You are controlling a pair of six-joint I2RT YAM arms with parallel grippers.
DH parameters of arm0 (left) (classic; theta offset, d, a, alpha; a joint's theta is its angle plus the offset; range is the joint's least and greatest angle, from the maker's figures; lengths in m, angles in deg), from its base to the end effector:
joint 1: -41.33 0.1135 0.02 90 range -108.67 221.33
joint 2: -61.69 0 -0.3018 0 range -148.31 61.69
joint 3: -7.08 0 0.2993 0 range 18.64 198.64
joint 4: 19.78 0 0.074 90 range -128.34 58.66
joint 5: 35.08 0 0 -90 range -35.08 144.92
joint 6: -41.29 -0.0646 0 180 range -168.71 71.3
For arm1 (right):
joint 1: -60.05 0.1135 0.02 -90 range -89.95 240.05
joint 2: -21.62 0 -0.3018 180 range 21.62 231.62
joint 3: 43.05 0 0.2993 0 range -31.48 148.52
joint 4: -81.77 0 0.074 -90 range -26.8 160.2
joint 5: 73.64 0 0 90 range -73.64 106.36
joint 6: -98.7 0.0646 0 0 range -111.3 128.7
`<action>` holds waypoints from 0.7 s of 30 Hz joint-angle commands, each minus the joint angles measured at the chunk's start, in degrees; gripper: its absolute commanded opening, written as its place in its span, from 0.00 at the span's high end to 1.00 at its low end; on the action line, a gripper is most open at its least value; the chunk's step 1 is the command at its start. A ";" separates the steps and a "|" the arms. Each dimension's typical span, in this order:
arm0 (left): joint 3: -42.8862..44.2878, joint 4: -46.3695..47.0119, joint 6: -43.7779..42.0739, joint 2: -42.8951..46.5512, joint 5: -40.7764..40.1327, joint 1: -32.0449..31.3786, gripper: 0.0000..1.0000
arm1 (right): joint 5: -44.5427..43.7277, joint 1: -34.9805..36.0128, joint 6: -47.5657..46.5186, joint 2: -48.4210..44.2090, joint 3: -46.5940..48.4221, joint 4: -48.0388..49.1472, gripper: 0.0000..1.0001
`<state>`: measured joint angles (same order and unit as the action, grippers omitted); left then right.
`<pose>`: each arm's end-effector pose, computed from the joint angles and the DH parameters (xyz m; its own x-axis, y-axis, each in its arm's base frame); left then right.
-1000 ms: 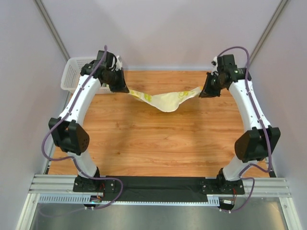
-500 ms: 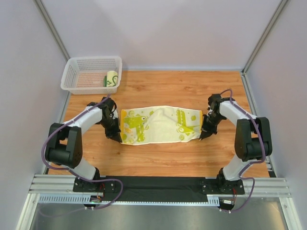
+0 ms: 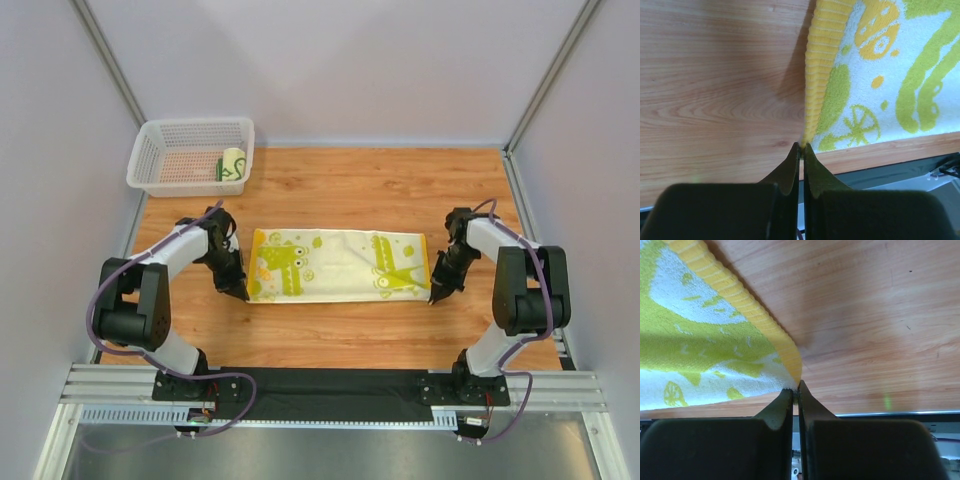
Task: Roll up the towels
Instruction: Flatten the towel
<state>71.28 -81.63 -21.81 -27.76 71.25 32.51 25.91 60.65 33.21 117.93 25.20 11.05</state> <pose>0.2884 -0.0631 0.1518 -0.9531 -0.2915 0.0819 -0.3028 0.9130 -0.2733 0.2961 0.0138 0.1366 -0.8930 0.3998 0.2069 0.4236 0.9018 0.0859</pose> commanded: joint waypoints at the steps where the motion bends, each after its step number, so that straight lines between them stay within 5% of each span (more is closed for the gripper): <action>1: -0.26 0.18 -0.97 0.77 0.18 0.56 1.00 | -0.76 -0.07 -1.22 -1.04 0.27 0.88 1.00; 15: -0.44 -2.63 0.53 2.35 0.01 0.56 1.00 | 5.40 3.44 -0.17 -0.08 -2.11 1.23 0.98; 18: -0.35 -3.50 0.00 1.12 -1.83 0.56 1.00 | 6.10 4.06 -0.17 2.03 -2.46 1.67 0.80; 19: -0.26 -3.94 -0.26 0.42 -2.53 0.56 1.00 | 6.45 4.67 -0.25 2.65 -2.46 1.68 0.69; 20: -0.09 -4.12 -0.44 0.16 -3.67 0.56 1.00 | 6.89 5.11 -0.43 3.70 -2.37 1.76 0.47; 21: 0.00 -4.21 -0.79 -0.11 -4.03 0.56 1.00 | 6.72 5.55 -0.69 3.97 -2.02 1.59 0.41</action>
<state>69.95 -83.88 -21.96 -27.41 69.81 32.75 31.19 64.85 32.88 120.12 22.97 11.40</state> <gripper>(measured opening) 0.008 0.530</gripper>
